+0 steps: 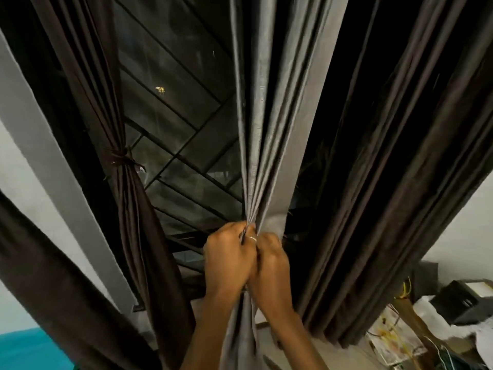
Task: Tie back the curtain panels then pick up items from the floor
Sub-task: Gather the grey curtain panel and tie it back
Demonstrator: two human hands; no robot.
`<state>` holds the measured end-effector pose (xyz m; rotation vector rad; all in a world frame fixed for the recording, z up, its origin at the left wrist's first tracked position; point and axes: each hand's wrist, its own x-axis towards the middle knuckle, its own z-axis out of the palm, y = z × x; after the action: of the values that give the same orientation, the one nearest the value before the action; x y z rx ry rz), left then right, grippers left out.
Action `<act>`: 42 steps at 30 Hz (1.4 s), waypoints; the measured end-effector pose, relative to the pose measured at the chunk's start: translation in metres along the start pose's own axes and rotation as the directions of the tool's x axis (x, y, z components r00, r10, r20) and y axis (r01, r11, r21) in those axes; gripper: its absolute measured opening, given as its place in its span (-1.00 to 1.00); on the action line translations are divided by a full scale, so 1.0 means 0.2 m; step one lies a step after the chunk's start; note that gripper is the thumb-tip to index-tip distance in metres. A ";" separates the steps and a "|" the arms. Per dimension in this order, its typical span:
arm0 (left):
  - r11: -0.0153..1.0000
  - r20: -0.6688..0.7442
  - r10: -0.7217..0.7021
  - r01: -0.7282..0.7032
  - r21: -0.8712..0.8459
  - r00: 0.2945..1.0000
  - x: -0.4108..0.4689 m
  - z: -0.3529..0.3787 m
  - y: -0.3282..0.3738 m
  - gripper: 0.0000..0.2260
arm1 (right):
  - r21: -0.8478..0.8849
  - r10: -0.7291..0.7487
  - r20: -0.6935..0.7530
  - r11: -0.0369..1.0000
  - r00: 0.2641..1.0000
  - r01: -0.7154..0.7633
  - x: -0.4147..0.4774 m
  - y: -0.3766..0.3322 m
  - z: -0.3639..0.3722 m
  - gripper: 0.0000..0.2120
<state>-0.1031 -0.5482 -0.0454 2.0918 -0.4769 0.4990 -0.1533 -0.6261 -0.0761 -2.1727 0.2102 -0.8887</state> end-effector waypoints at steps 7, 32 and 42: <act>0.990 0.130 -0.028 0.046 -0.137 0.991 0.00 -0.06 -0.03 -0.69 | -0.022 -0.107 0.164 0.993 0.981 0.112 0.01 -0.01 0.00 -0.65; 0.883 0.400 -0.007 0.193 -0.428 0.917 0.00 -0.19 -0.13 -0.70 | 0.528 0.060 0.753 0.537 0.655 -0.657 0.53 0.45 -0.22 -0.51; 0.980 -0.035 -0.168 0.163 -0.116 0.985 -0.01 -0.07 -0.07 -0.81 | -0.051 0.128 -0.128 0.989 0.984 -0.135 0.21 0.20 -0.10 -0.84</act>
<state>-0.0990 -0.5286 -0.0488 1.9869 -0.2948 0.4103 -0.1301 -0.6818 -0.0736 -2.1317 0.4418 -0.9530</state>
